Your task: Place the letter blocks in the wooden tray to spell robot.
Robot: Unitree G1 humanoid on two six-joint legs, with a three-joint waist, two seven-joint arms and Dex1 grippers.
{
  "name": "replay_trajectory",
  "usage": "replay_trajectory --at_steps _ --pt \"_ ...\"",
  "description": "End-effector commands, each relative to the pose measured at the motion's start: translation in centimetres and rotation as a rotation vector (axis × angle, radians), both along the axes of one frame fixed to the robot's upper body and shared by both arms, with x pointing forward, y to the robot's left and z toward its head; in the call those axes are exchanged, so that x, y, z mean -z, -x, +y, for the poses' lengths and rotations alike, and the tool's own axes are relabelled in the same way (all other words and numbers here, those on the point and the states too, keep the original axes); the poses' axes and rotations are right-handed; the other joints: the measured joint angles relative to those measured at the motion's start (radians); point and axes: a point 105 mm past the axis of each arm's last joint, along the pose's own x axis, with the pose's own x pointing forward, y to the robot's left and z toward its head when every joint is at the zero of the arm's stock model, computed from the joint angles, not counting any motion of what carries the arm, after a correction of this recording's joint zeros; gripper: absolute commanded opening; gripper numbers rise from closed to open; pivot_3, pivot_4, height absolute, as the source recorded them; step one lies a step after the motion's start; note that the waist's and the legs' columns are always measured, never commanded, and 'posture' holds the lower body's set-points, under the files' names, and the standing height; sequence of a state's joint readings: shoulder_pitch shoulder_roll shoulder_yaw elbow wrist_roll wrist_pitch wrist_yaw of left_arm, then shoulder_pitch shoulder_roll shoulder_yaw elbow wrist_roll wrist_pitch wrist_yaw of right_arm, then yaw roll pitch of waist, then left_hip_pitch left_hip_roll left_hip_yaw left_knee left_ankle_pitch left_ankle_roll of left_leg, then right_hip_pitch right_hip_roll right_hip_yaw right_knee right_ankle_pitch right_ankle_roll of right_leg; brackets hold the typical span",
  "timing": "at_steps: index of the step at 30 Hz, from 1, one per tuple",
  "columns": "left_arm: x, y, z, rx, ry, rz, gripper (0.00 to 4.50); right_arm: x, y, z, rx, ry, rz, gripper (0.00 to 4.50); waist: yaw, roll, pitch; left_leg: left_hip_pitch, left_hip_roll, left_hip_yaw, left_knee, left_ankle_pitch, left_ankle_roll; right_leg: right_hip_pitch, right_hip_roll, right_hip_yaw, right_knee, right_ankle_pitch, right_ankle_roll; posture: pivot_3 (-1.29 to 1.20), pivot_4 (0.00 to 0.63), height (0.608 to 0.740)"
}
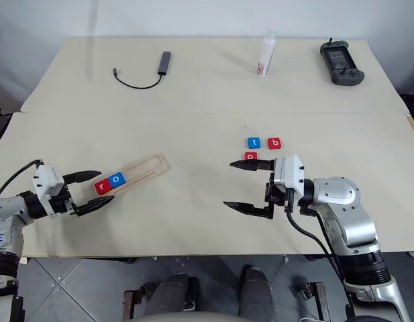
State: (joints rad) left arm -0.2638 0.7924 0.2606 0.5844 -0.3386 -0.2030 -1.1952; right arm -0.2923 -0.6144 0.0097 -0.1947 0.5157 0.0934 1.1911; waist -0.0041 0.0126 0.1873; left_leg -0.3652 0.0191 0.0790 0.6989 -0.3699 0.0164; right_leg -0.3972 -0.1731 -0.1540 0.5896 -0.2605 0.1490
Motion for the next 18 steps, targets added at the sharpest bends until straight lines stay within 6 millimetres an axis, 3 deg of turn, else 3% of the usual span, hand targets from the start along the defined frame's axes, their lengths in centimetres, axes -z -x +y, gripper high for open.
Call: replay_trajectory --at_steps 1,15,18 --pt "1.2 1.1 0.4 0.000 -0.027 0.059 4.50 -0.9 0.2 -0.5 0.020 -0.004 -0.046 4.47 -0.002 0.000 0.000 0.000 0.000 0.000 0.000 0.000 0.000 0.000 0.000 0.000 0.000 0.000 0.000 0.00 0.150 0.740" --pt "1.9 0.4 0.1 -0.019 -0.043 0.079 4.50 -0.9 -0.3 -0.4 0.036 -0.012 -0.067 4.47 0.002 0.000 0.000 0.000 0.000 0.001 0.000 0.000 0.000 0.000 0.000 0.000 0.000 0.000 0.000 0.00 0.150 0.740" --pt "1.9 0.2 0.3 -0.036 -0.024 0.074 3.91 -0.9 -0.3 -0.5 0.035 -0.011 -0.069 4.50 0.003 0.000 0.000 0.000 0.000 0.001 0.001 0.000 0.000 0.000 0.000 0.000 0.001 0.000 0.000 0.00 0.150 0.740"
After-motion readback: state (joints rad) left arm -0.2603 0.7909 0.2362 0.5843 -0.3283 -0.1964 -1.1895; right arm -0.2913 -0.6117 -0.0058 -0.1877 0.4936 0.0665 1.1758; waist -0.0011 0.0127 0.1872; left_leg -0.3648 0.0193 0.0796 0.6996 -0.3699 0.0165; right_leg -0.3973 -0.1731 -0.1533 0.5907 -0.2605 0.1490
